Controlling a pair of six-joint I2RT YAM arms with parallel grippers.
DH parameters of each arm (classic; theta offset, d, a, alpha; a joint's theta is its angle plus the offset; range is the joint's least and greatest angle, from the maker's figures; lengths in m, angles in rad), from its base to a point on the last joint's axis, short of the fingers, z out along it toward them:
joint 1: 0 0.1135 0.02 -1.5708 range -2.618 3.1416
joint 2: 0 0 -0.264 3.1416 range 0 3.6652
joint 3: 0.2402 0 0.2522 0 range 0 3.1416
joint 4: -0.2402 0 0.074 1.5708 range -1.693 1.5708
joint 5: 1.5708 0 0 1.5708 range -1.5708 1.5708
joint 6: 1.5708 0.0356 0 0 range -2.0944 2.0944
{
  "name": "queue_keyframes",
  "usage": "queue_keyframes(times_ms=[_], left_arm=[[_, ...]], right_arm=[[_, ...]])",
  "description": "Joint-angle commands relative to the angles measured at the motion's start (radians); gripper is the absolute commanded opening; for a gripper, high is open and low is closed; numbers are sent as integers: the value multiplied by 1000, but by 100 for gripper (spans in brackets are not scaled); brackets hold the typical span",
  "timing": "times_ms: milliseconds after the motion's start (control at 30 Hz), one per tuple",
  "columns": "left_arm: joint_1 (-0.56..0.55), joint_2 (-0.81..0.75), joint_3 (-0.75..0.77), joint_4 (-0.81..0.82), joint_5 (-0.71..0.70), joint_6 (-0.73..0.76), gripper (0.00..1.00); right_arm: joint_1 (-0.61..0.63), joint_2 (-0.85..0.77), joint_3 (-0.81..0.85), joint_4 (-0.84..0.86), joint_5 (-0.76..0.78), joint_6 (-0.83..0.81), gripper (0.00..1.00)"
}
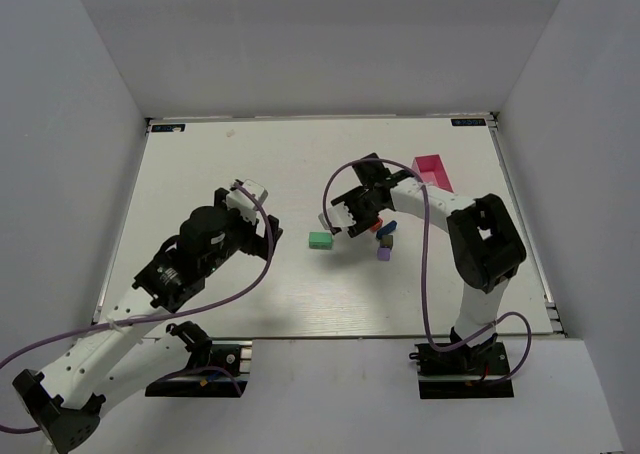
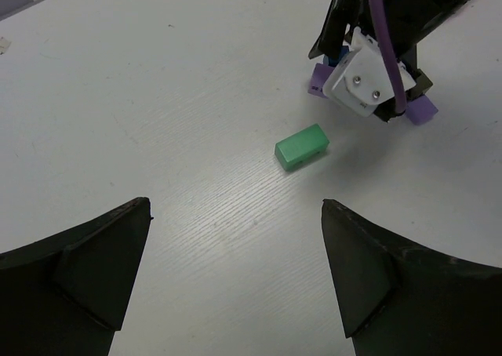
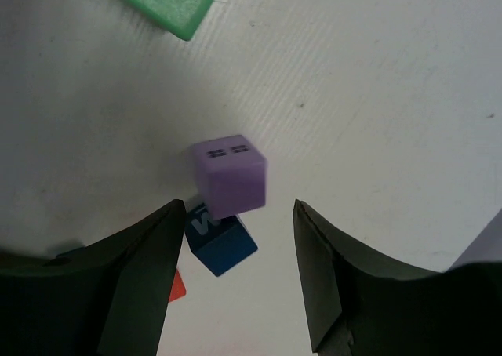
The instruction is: Build the wood block tower
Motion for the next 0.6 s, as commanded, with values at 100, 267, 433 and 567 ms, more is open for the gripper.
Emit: queue_keyframes(times_ms=[100, 267, 433, 567], left_arm=[[5, 2, -9, 13, 24, 10, 100], [5, 2, -9, 13, 24, 10, 100], [5, 2, -9, 13, 34, 10, 100], [5, 2, -9, 13, 34, 10, 100]], right_arm=[[15, 27, 42, -59, 45, -63, 63], [25, 51, 42, -38, 57, -50, 63], [42, 77, 85, -46, 18, 39, 65], [43, 84, 122, -70, -12, 127, 65]])
